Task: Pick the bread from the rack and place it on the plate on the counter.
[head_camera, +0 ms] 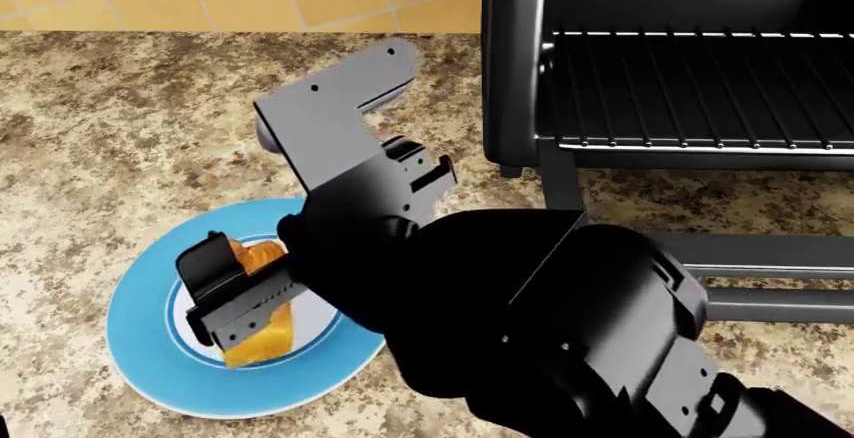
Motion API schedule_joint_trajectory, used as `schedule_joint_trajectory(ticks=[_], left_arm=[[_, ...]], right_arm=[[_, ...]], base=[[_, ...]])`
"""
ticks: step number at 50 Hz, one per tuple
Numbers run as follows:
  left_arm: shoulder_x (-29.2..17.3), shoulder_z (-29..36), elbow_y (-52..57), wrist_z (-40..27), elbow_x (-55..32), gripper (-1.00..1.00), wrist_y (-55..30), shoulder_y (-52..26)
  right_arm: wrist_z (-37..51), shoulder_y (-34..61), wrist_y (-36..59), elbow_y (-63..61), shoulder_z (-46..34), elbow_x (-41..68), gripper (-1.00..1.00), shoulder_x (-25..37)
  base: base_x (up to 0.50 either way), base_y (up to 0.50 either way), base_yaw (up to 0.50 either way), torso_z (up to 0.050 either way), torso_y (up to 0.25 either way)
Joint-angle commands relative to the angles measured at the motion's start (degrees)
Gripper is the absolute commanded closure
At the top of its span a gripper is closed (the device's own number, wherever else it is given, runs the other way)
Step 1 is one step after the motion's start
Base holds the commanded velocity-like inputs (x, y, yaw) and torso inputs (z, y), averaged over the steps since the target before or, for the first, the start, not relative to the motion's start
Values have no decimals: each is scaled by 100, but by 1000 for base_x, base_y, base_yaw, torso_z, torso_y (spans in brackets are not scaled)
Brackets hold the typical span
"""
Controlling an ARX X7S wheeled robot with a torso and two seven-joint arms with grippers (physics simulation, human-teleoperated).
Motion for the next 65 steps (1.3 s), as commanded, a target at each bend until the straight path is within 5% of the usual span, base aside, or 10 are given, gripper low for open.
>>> schedule_joint_trajectory(ticks=[1, 38, 45, 65], left_arm=[[33, -12, 0, 9, 13, -100, 0, 15], [87, 268, 0, -384, -236, -100, 1, 22], [99, 322, -1, -425, -245, -100, 1, -10], [136, 512, -1, -693, -407, -100, 2, 36]], right_arm=[[1059, -195, 77, -1572, 522, 618, -100, 500], [3845, -139, -12, -4442, 1587, 3376, -100, 1970], [4605, -17, -320, -5115, 1878, 4273, -100, 2718], [5063, 248, -795, -5579, 2728, 5359, -100, 4282]], base=[[0, 0, 0, 0, 0], [0, 0, 0, 0, 0], [0, 0, 0, 0, 0], [0, 0, 0, 0, 0]])
